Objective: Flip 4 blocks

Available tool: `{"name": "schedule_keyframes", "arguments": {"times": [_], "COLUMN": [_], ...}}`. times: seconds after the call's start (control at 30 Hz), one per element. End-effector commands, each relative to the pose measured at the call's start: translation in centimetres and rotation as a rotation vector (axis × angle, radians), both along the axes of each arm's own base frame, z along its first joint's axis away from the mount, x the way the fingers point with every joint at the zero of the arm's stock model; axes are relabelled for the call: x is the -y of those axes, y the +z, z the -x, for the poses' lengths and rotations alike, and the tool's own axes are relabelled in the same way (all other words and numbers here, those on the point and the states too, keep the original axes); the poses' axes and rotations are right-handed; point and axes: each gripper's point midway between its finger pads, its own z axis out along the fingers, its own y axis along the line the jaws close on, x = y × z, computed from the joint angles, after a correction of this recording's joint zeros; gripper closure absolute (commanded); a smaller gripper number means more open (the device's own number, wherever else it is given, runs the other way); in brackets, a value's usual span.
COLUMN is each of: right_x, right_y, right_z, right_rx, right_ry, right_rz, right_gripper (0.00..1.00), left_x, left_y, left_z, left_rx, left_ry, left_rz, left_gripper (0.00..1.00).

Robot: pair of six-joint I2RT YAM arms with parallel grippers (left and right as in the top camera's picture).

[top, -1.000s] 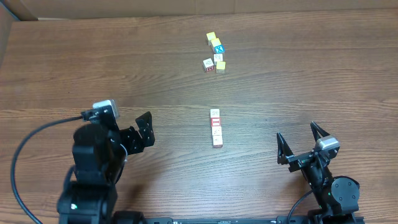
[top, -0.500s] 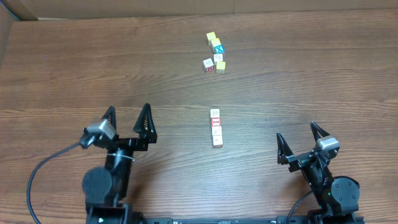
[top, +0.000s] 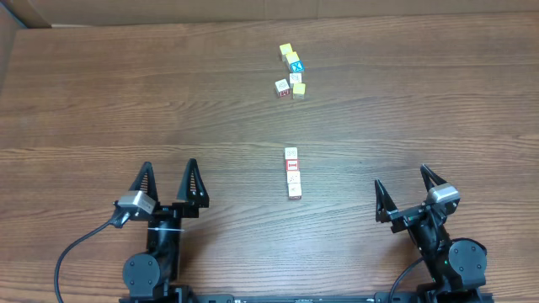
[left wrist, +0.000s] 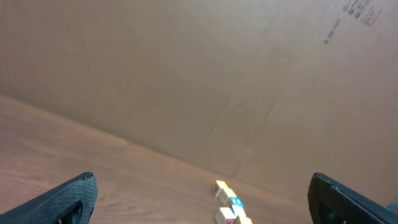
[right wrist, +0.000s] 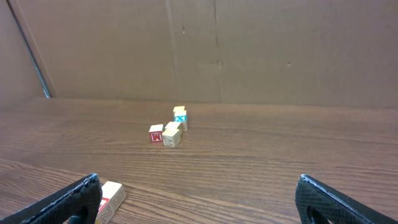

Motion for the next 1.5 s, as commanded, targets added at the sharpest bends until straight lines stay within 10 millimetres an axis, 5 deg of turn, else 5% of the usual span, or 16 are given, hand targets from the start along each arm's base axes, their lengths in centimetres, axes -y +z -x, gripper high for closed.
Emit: {"name": "schedule_keyframes", "arguments": {"times": [0.0,0.47,0.77,1.47], "right_x": [0.1,0.1,0.1,0.1], "right_y": [-0.3,-0.3,-0.3,-0.3], "right_z": [-0.1,-0.1,-0.1,-0.1], "right_rx": [-0.001,-0.001,-0.001,-0.001], "right_ry": [-0.005,-0.005,-0.005,-0.005], "right_rz": [-0.006,-0.006,-0.006,-0.006], "right_gripper": [0.0,0.0,0.0,0.0], "left_x": [-0.2,-0.7,0.5,0.4], "left_y": [-0.8,-7.1,-7.1,-7.1], "left_z": [0.1,0.5,0.5,0.5], "left_rx": [-0.013,-0.26,-0.242,-0.245], "left_ry": [0.008,0.039,-0.018,-0.012], "left_rz": [0.008,-0.143,-0.38,-0.364], "left_gripper": [0.0,0.0,0.0,0.0]}}
